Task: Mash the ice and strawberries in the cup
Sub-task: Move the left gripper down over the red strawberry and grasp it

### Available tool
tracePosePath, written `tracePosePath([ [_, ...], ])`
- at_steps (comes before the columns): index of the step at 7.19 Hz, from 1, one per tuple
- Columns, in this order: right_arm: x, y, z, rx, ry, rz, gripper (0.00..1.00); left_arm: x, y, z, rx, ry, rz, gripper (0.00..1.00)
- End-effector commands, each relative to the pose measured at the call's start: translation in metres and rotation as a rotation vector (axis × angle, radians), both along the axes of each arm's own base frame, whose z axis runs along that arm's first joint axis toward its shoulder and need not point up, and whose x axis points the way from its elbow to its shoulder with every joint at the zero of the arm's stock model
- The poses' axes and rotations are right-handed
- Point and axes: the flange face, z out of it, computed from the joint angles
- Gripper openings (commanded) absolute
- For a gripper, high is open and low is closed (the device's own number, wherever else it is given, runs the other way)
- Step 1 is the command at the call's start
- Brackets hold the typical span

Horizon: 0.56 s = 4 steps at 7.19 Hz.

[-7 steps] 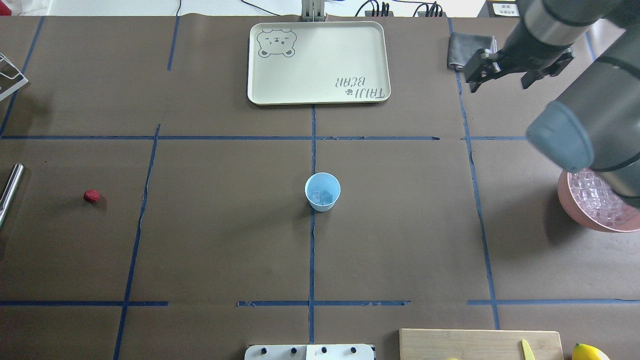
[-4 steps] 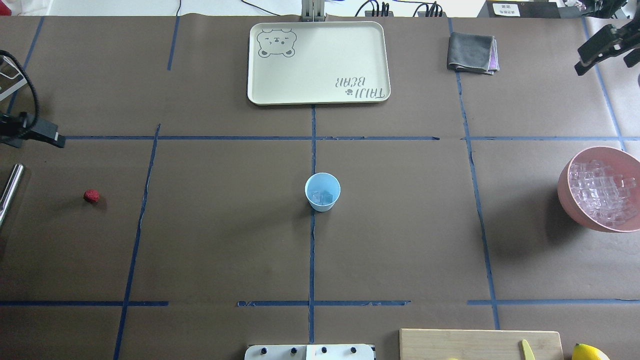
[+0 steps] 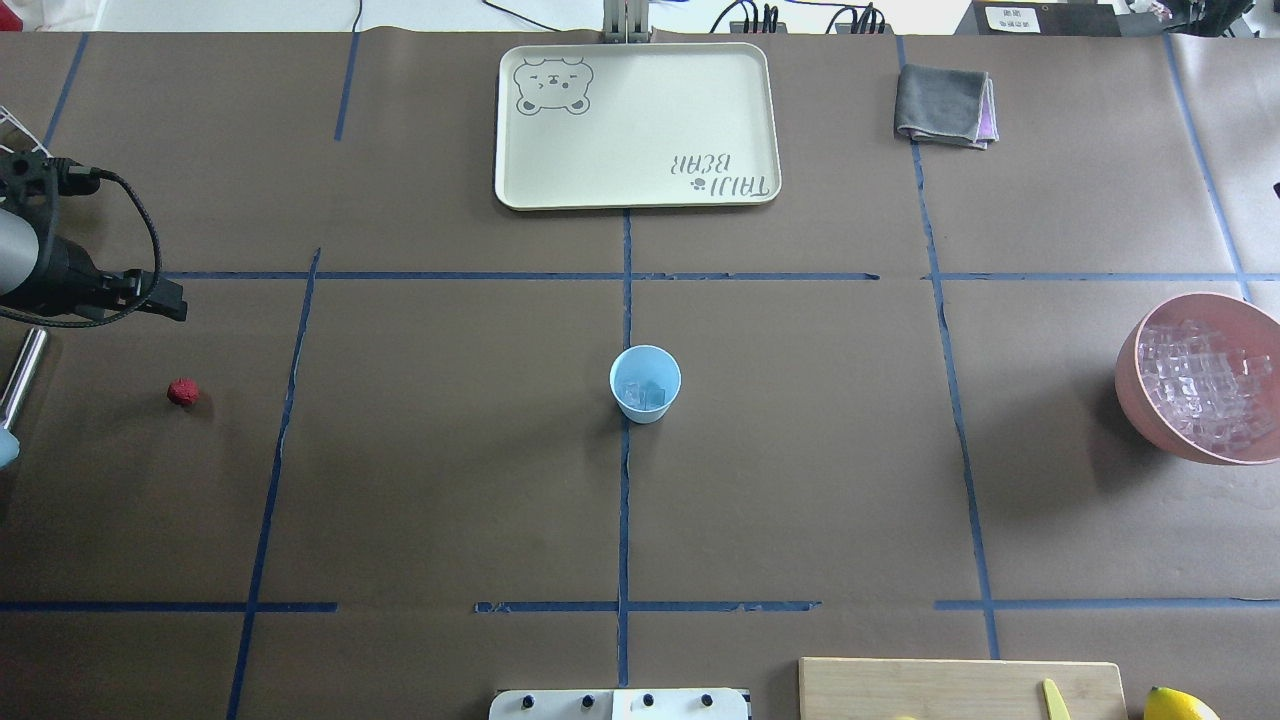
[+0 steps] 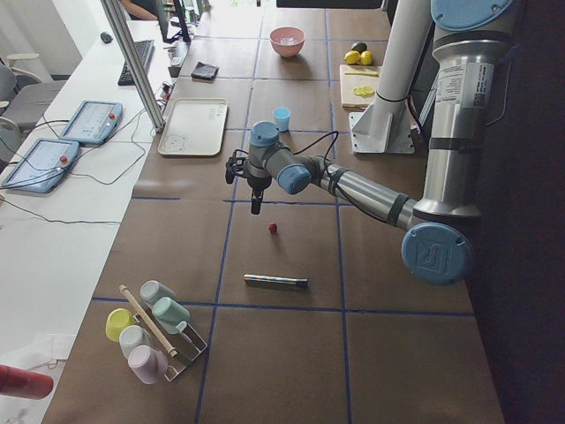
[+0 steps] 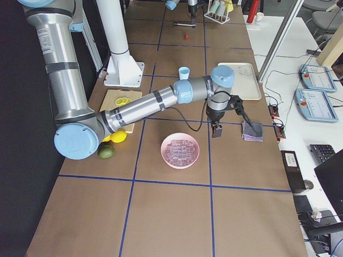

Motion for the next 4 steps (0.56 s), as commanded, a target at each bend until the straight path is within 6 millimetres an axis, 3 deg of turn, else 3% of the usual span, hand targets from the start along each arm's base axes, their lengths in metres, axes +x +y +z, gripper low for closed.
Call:
tracePosePath([
  [1,0.031,0.022,0.046,-0.003,-0.05,0.002,0.99,0.023,0.01,0.02,-0.029,0.051,-0.047,1.0],
  [4,0.031,0.021,0.047,-0.009,-0.051,0.008,0.99,0.051,0.036,0.035,-0.051,0.009,-0.045,1.0],
])
